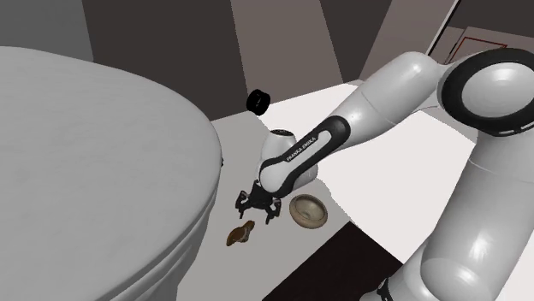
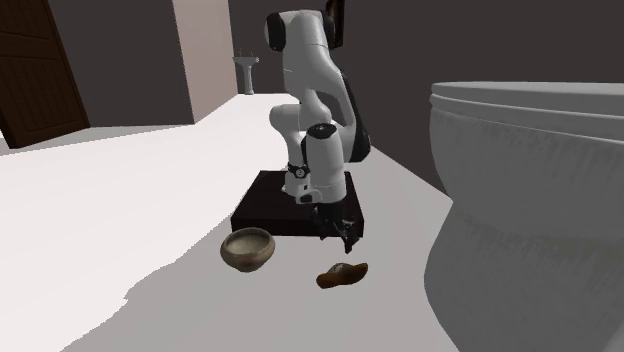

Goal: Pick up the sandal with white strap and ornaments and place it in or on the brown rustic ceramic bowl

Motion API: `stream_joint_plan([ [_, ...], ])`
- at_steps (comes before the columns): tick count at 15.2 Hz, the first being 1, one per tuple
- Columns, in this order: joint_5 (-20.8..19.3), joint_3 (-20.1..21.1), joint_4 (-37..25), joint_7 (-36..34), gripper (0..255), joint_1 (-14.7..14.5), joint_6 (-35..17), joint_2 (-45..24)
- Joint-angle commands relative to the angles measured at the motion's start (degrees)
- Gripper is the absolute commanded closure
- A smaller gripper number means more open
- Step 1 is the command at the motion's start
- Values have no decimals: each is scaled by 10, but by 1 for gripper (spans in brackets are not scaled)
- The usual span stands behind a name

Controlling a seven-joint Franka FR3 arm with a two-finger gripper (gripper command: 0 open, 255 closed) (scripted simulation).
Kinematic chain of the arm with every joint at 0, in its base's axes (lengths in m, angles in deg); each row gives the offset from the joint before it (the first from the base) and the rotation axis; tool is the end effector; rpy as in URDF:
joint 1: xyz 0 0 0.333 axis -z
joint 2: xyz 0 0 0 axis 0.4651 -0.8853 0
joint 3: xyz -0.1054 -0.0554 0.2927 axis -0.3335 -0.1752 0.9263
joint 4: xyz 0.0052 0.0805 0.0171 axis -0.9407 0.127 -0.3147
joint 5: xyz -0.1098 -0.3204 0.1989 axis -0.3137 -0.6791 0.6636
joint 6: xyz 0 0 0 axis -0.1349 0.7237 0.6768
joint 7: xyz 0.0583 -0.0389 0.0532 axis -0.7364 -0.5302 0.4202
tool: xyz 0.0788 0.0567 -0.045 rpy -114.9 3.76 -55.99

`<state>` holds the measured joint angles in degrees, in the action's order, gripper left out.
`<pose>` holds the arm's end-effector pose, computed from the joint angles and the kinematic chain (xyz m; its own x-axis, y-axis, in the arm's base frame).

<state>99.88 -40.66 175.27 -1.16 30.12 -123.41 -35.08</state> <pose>0.4585 0.1102 0.2019 0.7275 -0.6734 -0.1312 -0.6838 -0.7272 -0.0592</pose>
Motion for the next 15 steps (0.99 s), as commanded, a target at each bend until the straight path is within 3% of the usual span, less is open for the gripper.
stream_joint_plan([
  [1,-10,-11,-29,-33,0,-9,-26,-51],
  [3,-13,-23,-57,-59,0,-20,-50,-100],
  [11,-20,-34,-77,-65,0,-36,-101,-170],
  [15,-20,-34,-77,-65,0,-36,-101,-170],
])
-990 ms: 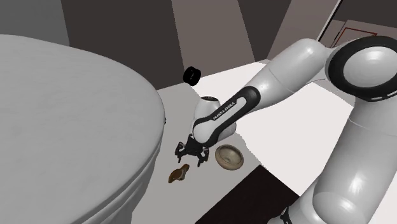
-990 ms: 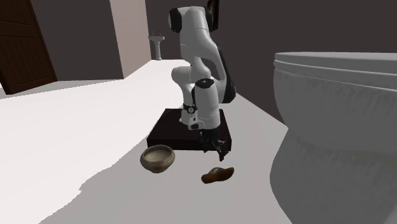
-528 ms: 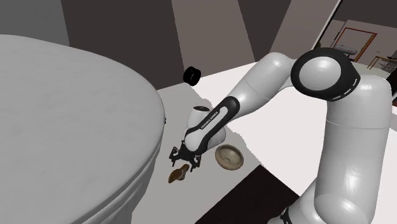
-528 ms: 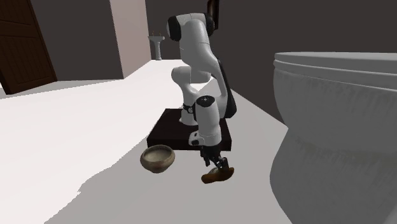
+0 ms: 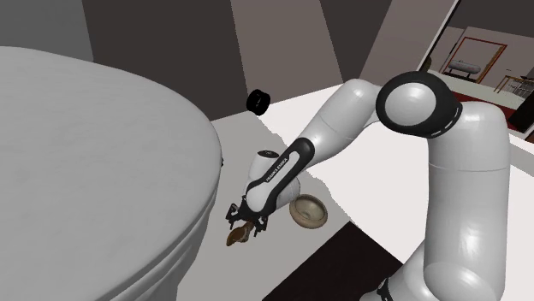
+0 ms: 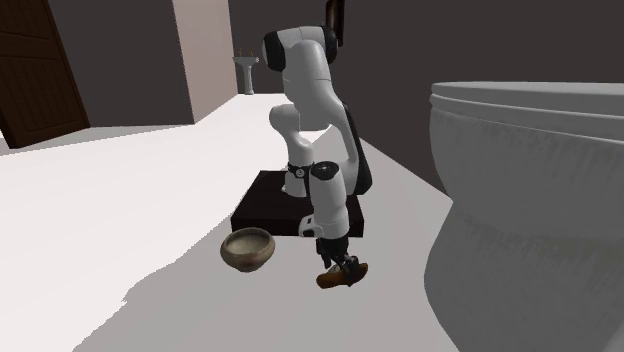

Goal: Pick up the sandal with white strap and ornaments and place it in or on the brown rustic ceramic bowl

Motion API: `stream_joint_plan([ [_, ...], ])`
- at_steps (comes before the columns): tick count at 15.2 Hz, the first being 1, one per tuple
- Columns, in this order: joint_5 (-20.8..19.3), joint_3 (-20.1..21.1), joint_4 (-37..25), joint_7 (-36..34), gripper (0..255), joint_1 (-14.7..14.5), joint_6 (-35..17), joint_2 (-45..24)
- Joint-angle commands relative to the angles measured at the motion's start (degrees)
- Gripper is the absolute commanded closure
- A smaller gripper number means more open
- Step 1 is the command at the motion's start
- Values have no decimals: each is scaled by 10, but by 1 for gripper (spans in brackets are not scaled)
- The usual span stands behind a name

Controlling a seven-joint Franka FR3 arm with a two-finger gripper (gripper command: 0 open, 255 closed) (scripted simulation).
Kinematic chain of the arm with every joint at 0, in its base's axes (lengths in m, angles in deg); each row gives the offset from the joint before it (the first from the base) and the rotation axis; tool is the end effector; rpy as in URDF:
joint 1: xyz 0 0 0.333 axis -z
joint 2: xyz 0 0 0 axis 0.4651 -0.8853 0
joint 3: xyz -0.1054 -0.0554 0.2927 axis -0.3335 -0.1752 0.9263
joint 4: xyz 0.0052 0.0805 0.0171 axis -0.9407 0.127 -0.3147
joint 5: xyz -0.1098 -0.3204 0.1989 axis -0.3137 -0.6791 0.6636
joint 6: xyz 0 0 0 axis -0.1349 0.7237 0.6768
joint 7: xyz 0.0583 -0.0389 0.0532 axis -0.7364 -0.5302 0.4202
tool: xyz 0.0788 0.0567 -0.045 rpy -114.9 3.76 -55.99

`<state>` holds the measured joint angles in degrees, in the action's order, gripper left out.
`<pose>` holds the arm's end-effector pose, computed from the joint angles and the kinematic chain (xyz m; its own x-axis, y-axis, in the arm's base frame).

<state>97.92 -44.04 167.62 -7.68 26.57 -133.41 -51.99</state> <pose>0.4837 0.1203 0.1145 0.6484 -0.7487 -0.1380 -0.7600 -0.6470 -0.0608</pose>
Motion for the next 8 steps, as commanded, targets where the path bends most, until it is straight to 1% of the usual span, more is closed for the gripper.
stream_joint_plan([
  [1,0,0,0,0,0,0,-1,-1],
  [4,0,0,0,0,0,0,-1,-1],
  [5,0,0,0,0,255,0,-1,-1],
  [8,0,0,0,0,255,0,-1,-1],
])
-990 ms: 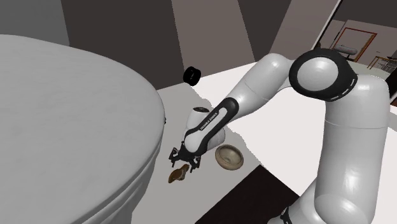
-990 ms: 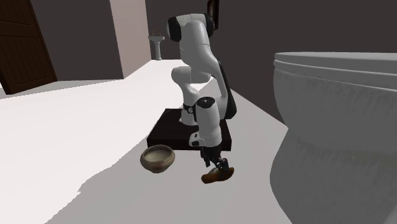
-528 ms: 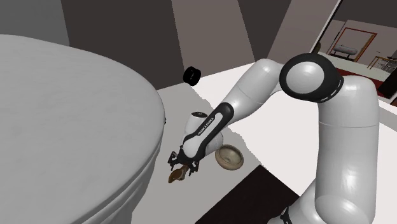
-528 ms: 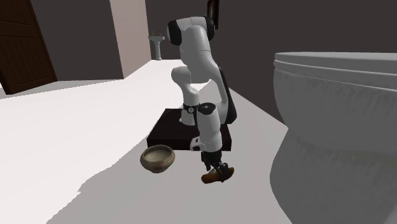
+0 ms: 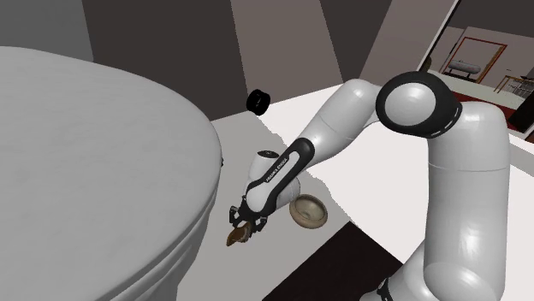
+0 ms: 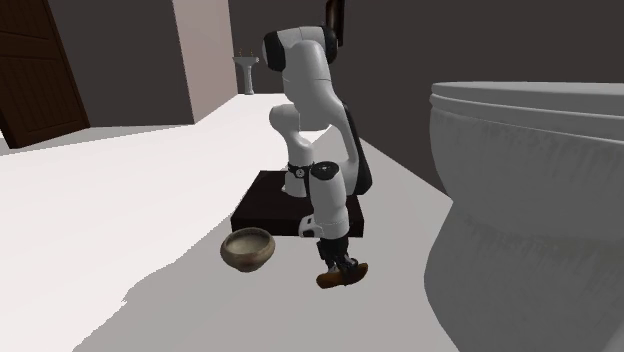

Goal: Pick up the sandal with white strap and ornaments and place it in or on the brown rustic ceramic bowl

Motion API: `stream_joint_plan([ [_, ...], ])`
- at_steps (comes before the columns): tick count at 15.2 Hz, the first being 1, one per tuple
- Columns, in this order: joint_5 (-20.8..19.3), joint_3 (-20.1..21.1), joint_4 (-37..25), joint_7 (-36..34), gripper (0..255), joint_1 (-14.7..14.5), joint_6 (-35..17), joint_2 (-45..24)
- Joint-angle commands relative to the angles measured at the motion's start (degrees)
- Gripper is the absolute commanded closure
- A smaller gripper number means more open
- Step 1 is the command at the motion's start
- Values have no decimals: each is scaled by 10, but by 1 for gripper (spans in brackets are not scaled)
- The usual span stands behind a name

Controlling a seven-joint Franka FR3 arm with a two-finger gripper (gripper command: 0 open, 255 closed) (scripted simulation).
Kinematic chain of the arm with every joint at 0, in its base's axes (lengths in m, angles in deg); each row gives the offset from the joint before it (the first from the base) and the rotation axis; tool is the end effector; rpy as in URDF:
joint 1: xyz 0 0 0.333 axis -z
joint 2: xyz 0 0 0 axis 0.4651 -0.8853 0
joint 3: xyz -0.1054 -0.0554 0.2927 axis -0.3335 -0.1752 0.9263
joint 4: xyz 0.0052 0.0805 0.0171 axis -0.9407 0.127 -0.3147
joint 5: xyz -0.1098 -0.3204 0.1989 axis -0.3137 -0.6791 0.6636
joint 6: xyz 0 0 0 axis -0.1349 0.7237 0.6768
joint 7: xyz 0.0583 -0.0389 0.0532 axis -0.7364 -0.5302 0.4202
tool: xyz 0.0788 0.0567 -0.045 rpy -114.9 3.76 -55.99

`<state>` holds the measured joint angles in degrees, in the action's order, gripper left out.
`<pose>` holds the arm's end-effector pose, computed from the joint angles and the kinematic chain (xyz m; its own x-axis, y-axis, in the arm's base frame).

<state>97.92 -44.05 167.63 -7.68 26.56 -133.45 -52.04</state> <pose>0.4835 0.1203 0.1140 0.6483 -0.7487 -0.1382 -0.7601 -0.6470 -0.0605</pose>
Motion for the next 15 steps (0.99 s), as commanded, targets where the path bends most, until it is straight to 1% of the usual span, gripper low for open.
stream_joint_plan([
  [1,0,0,0,0,255,0,0,0],
  [6,0,0,0,0,255,0,0,0],
  [15,9,11,19,-3,255,9,56,76],
])
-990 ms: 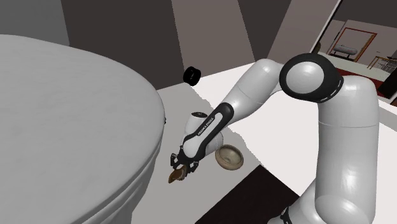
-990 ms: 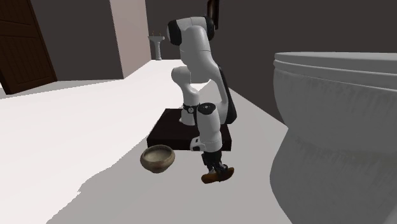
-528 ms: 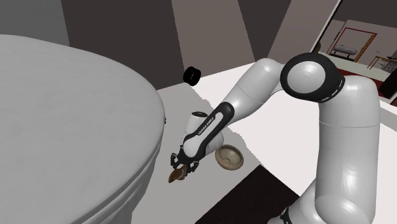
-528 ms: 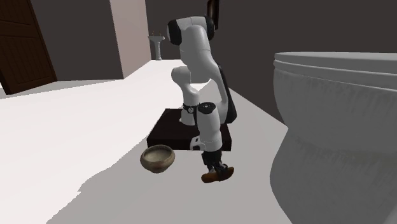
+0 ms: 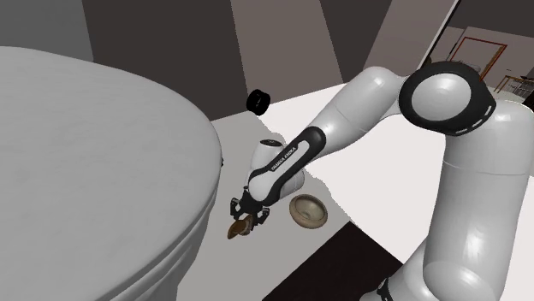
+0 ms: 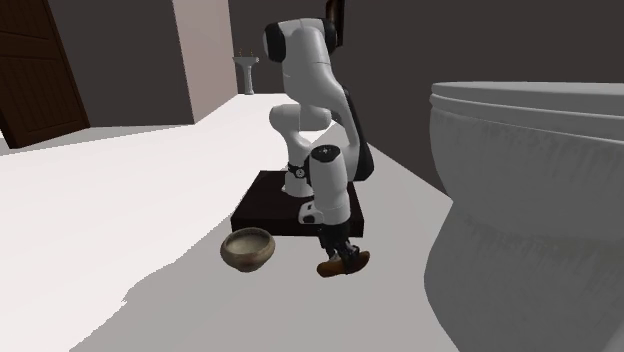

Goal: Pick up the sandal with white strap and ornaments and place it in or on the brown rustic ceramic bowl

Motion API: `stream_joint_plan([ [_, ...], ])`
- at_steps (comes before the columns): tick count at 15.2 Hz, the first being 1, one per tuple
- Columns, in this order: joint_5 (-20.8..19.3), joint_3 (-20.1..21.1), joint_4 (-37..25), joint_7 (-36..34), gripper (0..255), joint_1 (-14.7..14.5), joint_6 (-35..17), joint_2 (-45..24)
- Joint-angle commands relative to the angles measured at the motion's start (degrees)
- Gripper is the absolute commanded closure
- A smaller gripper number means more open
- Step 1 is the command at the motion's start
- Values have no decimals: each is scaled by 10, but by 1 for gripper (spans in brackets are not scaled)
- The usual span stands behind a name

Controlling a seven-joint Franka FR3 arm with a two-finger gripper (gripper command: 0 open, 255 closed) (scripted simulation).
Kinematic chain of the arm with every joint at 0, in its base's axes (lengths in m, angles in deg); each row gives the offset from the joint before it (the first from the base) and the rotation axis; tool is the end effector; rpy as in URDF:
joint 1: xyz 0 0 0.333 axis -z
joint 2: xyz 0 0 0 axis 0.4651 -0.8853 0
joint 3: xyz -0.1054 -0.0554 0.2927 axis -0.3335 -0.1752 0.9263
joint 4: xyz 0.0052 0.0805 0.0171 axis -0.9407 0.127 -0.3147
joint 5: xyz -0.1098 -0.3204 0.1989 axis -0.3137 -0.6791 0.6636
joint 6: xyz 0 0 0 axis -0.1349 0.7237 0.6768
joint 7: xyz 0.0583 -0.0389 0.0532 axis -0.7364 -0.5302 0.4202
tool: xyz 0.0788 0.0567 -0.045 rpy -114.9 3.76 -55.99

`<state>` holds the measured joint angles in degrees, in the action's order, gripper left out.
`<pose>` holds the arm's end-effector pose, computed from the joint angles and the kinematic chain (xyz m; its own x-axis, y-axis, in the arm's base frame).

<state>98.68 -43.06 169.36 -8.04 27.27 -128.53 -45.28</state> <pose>0.4837 0.1213 0.1564 0.6485 -0.7487 -0.1378 -0.7600 -0.6470 -0.0612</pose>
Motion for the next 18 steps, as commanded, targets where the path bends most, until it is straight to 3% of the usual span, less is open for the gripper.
stream_joint_plan([
  [1,2,2,4,1,255,3,13,17],
  [18,22,15,9,-1,255,15,137,148],
])
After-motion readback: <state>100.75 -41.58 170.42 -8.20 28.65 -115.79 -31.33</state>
